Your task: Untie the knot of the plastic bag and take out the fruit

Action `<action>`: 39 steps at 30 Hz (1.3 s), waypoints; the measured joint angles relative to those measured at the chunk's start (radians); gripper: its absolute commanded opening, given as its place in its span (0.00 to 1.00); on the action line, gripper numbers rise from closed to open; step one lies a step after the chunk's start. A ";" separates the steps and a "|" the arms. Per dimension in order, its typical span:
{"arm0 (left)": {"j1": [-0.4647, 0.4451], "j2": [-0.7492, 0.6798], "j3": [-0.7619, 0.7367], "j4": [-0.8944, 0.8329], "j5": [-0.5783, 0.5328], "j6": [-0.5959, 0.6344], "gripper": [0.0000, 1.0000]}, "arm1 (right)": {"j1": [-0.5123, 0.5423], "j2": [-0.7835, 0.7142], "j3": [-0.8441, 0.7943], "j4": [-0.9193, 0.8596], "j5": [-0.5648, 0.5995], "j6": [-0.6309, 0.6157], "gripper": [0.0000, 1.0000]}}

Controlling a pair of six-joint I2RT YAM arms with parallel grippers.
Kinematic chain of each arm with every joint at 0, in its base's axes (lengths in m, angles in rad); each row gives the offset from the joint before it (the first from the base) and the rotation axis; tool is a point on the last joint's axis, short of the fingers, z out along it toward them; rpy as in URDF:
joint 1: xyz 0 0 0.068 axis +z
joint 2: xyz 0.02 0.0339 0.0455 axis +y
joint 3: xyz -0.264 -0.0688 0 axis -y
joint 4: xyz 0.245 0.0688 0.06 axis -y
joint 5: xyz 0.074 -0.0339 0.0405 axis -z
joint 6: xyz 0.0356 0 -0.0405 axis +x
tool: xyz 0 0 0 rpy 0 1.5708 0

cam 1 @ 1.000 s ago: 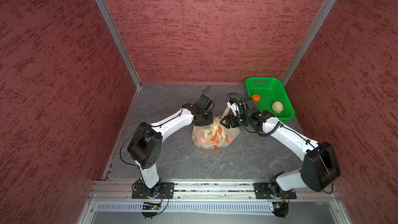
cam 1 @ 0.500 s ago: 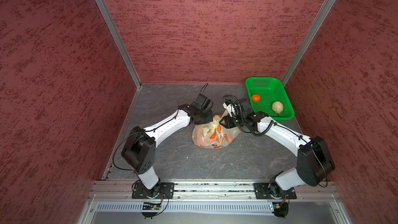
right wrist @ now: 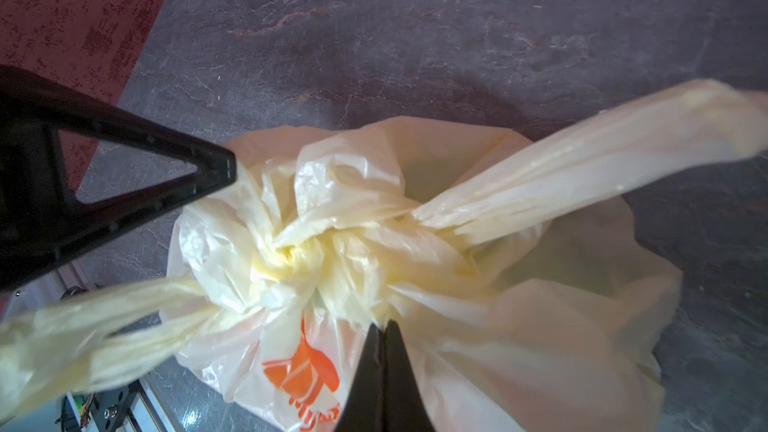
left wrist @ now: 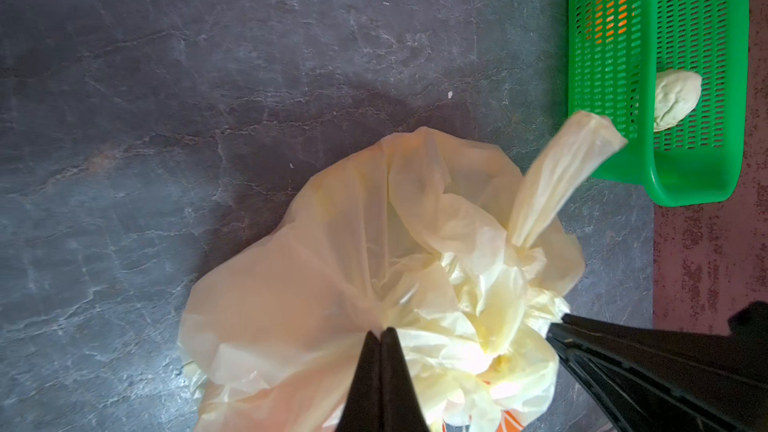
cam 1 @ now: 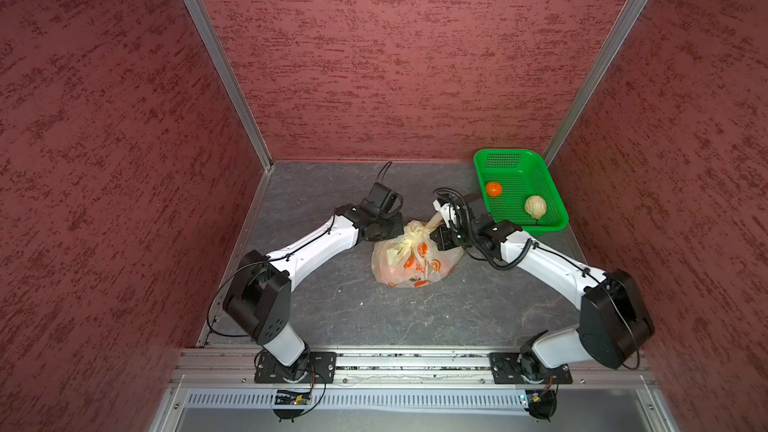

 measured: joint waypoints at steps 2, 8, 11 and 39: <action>0.011 -0.012 -0.006 0.002 0.000 0.001 0.00 | -0.001 -0.045 -0.020 -0.007 0.014 0.000 0.00; 0.044 -0.048 -0.048 0.012 0.000 0.008 0.00 | -0.031 -0.175 -0.125 -0.018 0.054 0.025 0.00; 0.058 -0.067 -0.084 0.017 -0.008 0.008 0.00 | -0.060 -0.229 -0.186 -0.049 0.083 0.049 0.00; 0.038 -0.103 -0.100 0.151 0.028 0.050 0.00 | -0.084 0.027 0.043 0.034 -0.129 -0.018 0.60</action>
